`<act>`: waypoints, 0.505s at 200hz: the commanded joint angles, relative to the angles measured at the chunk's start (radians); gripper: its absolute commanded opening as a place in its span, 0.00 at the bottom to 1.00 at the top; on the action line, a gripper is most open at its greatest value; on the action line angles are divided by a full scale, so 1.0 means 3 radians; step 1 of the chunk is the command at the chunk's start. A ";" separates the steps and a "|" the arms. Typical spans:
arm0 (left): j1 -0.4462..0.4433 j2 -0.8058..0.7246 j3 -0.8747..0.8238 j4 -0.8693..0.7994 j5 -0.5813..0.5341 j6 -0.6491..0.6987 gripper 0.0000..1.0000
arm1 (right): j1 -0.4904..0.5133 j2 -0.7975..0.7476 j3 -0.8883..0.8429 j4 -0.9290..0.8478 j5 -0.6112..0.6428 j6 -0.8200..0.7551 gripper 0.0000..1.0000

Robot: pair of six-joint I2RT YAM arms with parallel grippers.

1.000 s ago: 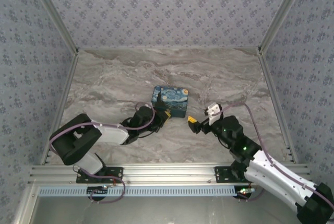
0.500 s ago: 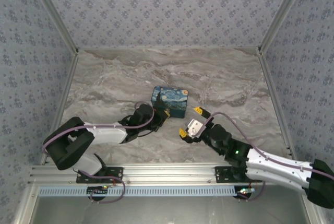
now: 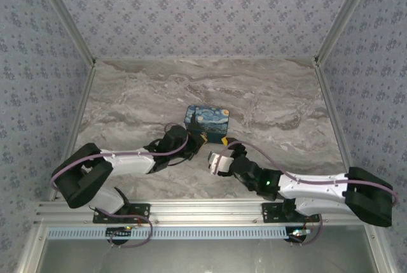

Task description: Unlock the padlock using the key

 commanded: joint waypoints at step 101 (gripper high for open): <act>0.0035 -0.0160 0.0144 0.0015 0.0098 -0.0020 0.00 | -0.0035 0.0880 0.0319 0.0714 0.0047 0.0011 0.46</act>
